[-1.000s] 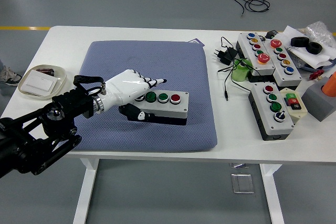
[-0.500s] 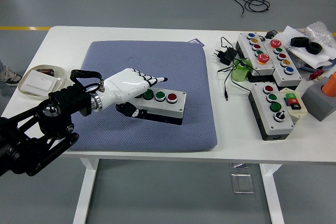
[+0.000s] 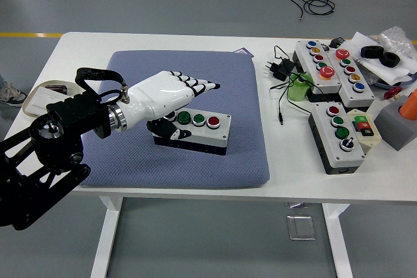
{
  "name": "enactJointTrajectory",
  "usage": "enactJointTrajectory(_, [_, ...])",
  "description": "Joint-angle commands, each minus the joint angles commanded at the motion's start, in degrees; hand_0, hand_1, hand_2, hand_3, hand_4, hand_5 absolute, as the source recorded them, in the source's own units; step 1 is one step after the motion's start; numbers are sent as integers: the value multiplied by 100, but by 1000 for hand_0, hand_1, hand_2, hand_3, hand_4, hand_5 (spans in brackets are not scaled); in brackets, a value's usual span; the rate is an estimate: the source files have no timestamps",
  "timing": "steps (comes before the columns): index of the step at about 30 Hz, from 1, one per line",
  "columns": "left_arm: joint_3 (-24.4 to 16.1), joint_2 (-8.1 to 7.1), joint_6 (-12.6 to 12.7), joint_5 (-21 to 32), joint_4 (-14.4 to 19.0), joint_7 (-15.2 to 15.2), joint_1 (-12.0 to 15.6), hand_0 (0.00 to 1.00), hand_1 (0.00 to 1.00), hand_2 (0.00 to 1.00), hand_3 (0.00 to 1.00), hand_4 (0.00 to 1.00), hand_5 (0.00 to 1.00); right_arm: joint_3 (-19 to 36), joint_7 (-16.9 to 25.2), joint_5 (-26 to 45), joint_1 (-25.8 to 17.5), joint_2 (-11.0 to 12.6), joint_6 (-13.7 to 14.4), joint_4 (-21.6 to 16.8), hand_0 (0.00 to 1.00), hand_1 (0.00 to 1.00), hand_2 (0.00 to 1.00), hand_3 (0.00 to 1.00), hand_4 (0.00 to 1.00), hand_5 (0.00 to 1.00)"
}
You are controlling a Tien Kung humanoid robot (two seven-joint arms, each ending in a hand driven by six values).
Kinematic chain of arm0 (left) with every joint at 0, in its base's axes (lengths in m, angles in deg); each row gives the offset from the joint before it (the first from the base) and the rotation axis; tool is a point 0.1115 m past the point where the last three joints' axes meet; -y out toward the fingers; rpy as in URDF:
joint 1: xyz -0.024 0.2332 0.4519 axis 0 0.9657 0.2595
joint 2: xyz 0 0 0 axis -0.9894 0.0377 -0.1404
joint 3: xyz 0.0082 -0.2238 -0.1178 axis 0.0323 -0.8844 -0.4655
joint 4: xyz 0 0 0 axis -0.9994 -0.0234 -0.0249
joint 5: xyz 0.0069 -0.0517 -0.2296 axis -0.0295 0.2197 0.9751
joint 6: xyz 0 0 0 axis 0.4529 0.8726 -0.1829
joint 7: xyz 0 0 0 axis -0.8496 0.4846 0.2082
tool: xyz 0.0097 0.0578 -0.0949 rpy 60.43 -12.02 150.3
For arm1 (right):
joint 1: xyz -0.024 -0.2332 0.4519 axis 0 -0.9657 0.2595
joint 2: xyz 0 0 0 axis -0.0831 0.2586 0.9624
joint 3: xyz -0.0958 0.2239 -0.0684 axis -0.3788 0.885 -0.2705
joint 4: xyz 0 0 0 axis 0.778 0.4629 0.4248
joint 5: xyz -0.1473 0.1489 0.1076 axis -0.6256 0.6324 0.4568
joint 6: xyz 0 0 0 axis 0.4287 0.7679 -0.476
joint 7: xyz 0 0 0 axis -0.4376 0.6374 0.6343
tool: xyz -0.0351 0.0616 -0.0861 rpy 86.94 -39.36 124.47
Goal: Pick up the button,place it on the desk,press the button,press the button
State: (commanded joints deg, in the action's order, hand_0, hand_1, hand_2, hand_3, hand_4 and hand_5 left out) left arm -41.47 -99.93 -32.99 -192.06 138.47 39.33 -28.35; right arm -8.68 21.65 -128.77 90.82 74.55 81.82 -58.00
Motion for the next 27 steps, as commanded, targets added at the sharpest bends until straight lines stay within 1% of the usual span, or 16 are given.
enactJointTrajectory(1, [0, -2, -77, 0, 19, 88, -8, 471, 407, 425, 977, 706, 102, 6, -2, -12, 1, 0, -2, 0, 632, 533, 623, 569, 311, 239])
enactJointTrajectory(2, [-2, -2, -180, 0, 29, 199, -16, 229, 145, 142, 946, 609, 195, 11, -3, -26, 1, 0, -5, 0, 631, 532, 623, 569, 311, 238])
enactJointTrajectory(3, [-6, -2, -337, 0, 31, 256, -18, 229, 145, 142, 946, 609, 195, 11, -3, -31, 1, 1, -6, 0, 631, 532, 623, 569, 311, 238])
enactJointTrajectory(4, [-8, -2, -423, 0, 31, 279, -18, 229, 145, 142, 946, 609, 195, 11, -2, -33, 1, 2, -6, 0, 631, 532, 623, 569, 311, 238])
enactJointTrajectory(6, [20, -11, -560, 0, 32, 337, -5, 229, 145, 142, 946, 609, 195, 11, 1, -23, -1, 2, -1, 0, 631, 532, 623, 569, 311, 238])
enactJointTrajectory(7, [38, -14, -585, 0, 26, 365, -3, 229, 145, 142, 946, 609, 195, 11, 1, -19, -1, 2, 0, 0, 631, 532, 623, 569, 311, 238])
enactJointTrajectory(8, [75, -14, -571, 0, 9, 414, -5, 71, 24, 62, 877, 545, 231, 11, 1, -17, -1, 2, 0, 0, 631, 532, 623, 569, 311, 238])
enactJointTrajectory(12, [208, 1, -554, 0, -61, 539, -22, 71, 24, 62, 877, 545, 231, 6, -1, -20, 7, 2, 0, 0, 631, 532, 623, 569, 311, 238])
enactJointTrajectory(14, [263, 12, -611, 0, -82, 572, -39, 71, 24, 62, 877, 545, 231, 11, -4, -29, 9, 0, -3, 0, 631, 532, 623, 569, 311, 238])
enactJointTrajectory(15, [280, 12, -669, 0, -86, 585, -49, 42, 2, 44, 870, 457, 74, 11, -5, -31, 10, 0, -4, 0, 630, 531, 622, 569, 311, 236])
enactJointTrajectory(17, [297, 6, -733, 0, -84, 595, -63, 42, 2, 44, 870, 457, 74, 7, -4, -25, 10, 1, -3, 0, 630, 531, 622, 569, 311, 236])
enactJointTrajectory(18, [312, -2, -856, 0, -80, 605, -78, 42, 2, 44, 870, 457, 74, 1, -2, -15, 10, 2, -2, 0, 630, 531, 622, 569, 311, 236])
enactJointTrajectory(20, [357, -10, -1024, 0, -90, 622, -102, 42, 2, 44, 870, 457, 74, -12, -1, 3, 10, 5, -1, 0, 630, 531, 622, 569, 311, 236])
enactJointTrajectory(21, [378, -6, -1041, 0, -103, 626, -108, 47, 2, 42, 862, 439, 32, -15, -1, 7, 9, 5, -1, 0, 631, 531, 622, 569, 312, 236])
enactJointTrajectory(27, [509, 55, -993, 0, -202, 646, -132, 50, 2, 42, 861, 432, 23, -15, -2, -7, 8, 7, -4, 0, 631, 531, 621, 569, 312, 236])
